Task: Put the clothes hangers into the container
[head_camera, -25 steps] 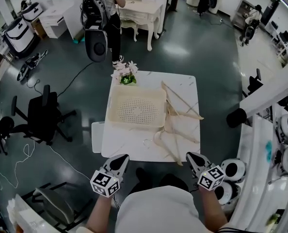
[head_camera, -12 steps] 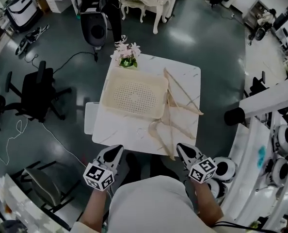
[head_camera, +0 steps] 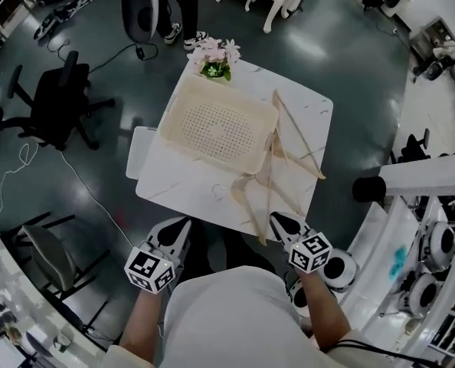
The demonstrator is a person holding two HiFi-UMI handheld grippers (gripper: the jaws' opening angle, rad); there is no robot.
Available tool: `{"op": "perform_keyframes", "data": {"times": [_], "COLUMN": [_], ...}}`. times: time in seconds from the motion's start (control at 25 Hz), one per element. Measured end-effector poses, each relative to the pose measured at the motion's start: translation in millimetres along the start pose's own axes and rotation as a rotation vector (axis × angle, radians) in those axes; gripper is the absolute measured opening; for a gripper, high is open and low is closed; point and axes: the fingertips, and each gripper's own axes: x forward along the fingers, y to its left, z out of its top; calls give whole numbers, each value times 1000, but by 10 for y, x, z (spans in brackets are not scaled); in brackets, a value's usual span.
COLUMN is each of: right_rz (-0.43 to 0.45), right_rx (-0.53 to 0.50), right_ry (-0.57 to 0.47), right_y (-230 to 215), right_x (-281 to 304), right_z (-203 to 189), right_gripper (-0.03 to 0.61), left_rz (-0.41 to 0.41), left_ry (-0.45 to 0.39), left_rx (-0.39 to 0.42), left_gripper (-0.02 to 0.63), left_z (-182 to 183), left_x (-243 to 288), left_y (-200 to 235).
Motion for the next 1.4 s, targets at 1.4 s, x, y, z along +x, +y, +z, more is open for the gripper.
{"op": "perform_keyframes", "data": {"times": [1.4], "right_rz": [-166], "right_rx": [-262], "right_ry": [628], "right_y": [-702], "right_x": [1452], "right_z": [-1752], "right_gripper": [159], "left_rz": [271], "left_ry": [20], "left_rx": [-184], "left_gripper": [8], "left_z": [-798], "left_x": [-555], "left_y": [218]}}
